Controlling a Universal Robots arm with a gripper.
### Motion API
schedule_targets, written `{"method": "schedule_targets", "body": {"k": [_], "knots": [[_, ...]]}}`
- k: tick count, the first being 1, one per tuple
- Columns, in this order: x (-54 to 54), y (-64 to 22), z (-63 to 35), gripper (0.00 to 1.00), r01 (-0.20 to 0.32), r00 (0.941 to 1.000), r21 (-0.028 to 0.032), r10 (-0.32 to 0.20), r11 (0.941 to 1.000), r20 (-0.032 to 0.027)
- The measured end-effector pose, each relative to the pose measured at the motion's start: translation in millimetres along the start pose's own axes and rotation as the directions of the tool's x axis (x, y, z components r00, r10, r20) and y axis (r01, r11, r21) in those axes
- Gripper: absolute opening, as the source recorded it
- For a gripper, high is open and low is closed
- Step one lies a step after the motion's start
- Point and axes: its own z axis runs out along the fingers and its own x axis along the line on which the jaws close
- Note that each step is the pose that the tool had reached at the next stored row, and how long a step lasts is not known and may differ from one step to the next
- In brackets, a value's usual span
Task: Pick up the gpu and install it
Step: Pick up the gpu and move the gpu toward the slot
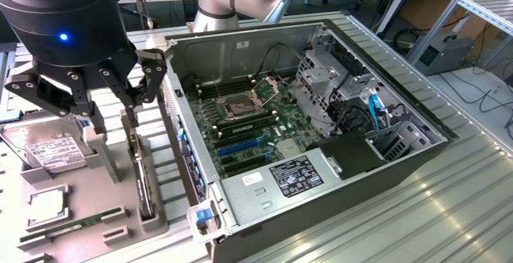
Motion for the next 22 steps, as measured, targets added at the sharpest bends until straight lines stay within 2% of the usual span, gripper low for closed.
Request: {"method": "schedule_targets", "body": {"k": [1,4,5,13,22], "knots": [[0.0,0.0,0.0,0.48,0.0,1.0,0.0,0.0,1.0,0.0],[0.1,0.0,0.7,0.48,0.0,1.0,-0.0011,0.0,1.0,0.0],[0.1,-0.2,4.0,0.48,0.0,1.0,-0.0039,0.0,1.0,-0.0002],[0.7,-1.2,27.8,0.48,0.0,1.0,-0.0047,0.0,1.0,-0.0003],[1.1,-2.0,45.6,0.48,0.0,1.0,-0.0047,0.0,1.0,-0.0004]]}}
